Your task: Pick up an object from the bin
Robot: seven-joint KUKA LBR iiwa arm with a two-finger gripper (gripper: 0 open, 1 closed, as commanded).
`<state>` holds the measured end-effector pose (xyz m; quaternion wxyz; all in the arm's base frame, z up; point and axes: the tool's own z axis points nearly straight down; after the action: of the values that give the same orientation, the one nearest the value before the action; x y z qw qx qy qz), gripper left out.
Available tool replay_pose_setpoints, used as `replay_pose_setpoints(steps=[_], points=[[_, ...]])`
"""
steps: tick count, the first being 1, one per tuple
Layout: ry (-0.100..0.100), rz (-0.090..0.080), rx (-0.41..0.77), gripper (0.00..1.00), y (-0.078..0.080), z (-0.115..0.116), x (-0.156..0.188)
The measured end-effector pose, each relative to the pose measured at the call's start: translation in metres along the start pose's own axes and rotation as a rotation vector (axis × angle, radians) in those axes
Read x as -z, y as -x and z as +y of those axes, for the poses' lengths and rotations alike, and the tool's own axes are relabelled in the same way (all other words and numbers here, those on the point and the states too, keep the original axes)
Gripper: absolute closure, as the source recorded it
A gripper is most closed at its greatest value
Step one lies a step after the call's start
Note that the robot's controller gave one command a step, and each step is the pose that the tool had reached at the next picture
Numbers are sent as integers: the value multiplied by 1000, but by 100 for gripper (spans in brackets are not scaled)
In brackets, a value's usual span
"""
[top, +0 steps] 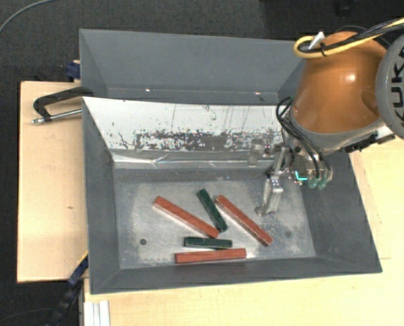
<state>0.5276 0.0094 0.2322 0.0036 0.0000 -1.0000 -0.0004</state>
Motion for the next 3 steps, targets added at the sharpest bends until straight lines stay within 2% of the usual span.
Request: replay_pose_setpoints(steps=[1, 2, 3], points=[[0, -1, 244, 0, -12, -7, -153], [-4, -14, 710, 0, 68, -56, -156], [-3, -13, 710, 100, 68, -55, -157]])
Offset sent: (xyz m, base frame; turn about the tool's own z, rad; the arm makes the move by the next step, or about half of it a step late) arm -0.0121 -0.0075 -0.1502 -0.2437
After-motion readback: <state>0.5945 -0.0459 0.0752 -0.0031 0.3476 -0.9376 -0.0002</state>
